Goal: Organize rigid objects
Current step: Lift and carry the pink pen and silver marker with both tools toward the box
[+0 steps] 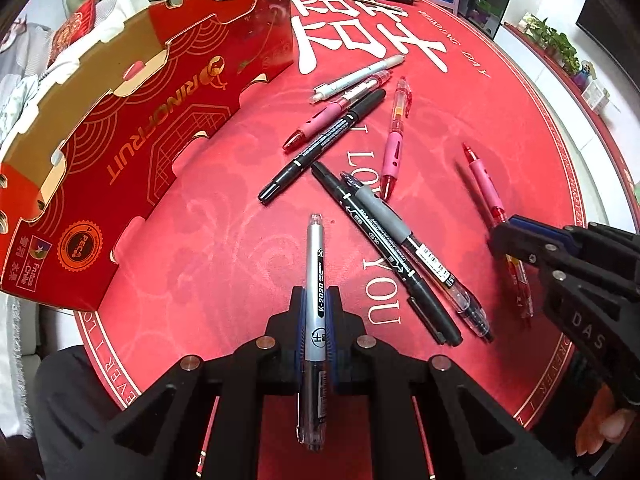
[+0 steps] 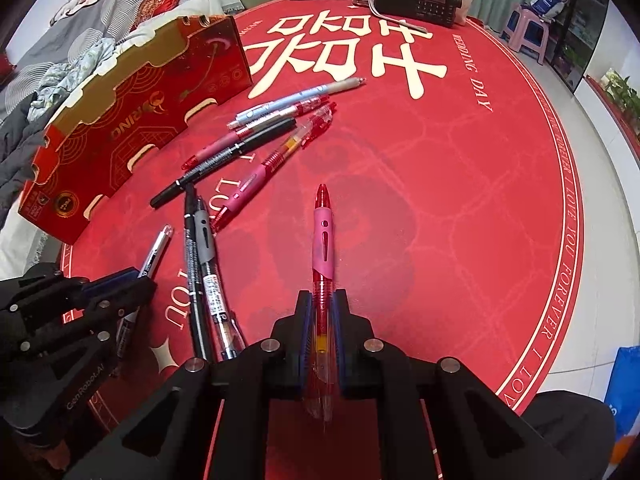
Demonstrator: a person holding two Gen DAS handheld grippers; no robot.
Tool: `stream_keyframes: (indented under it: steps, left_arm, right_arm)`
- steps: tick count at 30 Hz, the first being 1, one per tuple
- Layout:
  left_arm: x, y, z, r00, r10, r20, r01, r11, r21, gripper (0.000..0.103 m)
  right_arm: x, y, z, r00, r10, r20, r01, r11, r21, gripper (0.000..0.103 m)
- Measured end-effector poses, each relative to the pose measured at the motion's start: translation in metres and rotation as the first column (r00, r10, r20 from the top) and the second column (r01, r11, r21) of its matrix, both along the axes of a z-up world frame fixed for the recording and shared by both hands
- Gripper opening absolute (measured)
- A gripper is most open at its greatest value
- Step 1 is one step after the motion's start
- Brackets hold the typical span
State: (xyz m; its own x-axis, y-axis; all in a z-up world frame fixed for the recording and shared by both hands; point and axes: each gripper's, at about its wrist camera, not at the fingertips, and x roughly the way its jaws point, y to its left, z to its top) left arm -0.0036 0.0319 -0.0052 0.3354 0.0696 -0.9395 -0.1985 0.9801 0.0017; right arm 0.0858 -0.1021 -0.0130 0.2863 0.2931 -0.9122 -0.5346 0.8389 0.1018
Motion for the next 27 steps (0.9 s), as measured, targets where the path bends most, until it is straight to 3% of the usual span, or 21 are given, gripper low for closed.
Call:
stream_keyframes:
  steps: [27]
  left_arm:
    - [-0.002,0.012,0.014,0.999,0.040,0.027,-0.040,0.999,-0.001,0.010]
  right_arm:
    - [-0.010,0.024,0.028,0.996,0.070,0.045,-0.072,0.997,0.028,0.012]
